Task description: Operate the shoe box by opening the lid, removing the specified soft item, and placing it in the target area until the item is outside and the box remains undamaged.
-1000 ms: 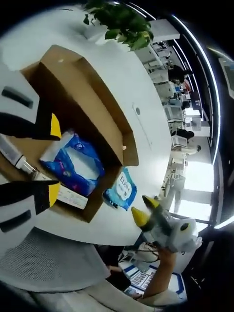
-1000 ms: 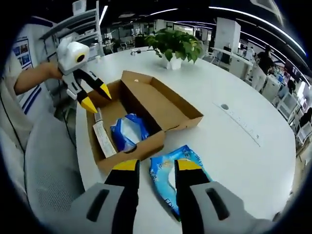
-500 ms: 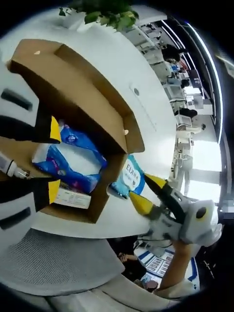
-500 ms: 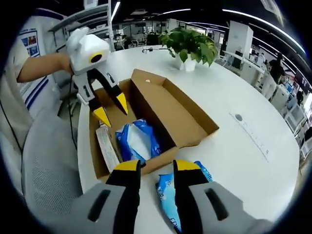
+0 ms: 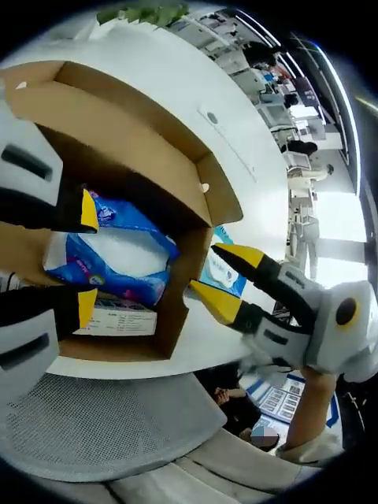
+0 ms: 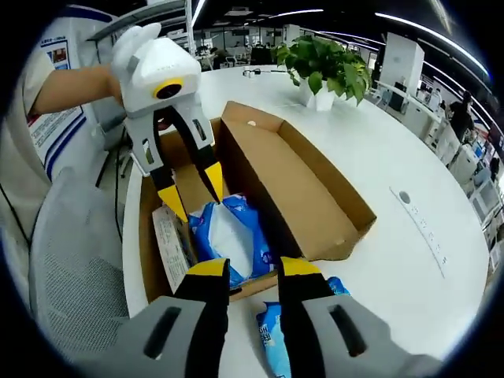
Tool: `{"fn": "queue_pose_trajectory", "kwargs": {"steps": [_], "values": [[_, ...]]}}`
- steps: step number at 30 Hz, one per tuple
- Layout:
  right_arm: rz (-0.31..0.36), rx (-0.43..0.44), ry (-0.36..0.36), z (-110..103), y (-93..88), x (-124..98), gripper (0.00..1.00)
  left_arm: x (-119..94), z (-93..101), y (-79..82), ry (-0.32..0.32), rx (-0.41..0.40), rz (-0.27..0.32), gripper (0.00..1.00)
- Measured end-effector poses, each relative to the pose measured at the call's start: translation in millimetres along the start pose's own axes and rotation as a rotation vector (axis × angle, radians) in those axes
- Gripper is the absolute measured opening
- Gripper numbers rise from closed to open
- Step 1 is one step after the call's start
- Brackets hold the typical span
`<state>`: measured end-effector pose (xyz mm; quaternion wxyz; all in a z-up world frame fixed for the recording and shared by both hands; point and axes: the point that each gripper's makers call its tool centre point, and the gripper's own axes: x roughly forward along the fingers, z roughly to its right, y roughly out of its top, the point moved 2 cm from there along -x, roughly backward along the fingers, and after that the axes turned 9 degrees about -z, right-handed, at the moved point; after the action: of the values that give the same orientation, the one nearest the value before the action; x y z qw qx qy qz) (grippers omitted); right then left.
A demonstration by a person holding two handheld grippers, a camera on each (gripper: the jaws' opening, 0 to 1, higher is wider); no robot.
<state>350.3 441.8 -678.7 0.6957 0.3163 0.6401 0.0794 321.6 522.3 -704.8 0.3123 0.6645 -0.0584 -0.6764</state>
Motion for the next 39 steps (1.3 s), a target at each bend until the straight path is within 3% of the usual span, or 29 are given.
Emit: {"fn": "queue_pose_trajectory", "kwargs": {"steps": [2,11,17,21,30,39], "values": [[-0.001,0.01,0.008,-0.9,2.9,6.1,0.21,2.5,-0.8,1.8,-0.014,0.019,0.006,0.19],[-0.051,0.0,-0.001,-0.6,3.7,28.2,0.15,13.5,3.2,-3.1,-0.09,0.043,-0.036,0.16],[-0.071,-0.016,-0.016,1.0,7.0,44.5,0.12,18.0,-3.3,-13.6,-0.073,0.032,-0.074,0.05],[-0.129,-0.106,-0.067,4.4,1.4,53.2,0.03,14.7,-5.0,-16.1,-0.063,0.012,-0.074,0.01],[-0.105,-0.094,-0.058,-0.4,7.1,51.9,0.0,5.0,-0.7,-21.8,-0.044,-0.045,-0.068,0.0],[-0.05,-0.096,-0.066,-6.7,19.6,39.0,0.0,-12.2,5.0,-19.8,0.003,-0.045,-0.053,0.0]]}}
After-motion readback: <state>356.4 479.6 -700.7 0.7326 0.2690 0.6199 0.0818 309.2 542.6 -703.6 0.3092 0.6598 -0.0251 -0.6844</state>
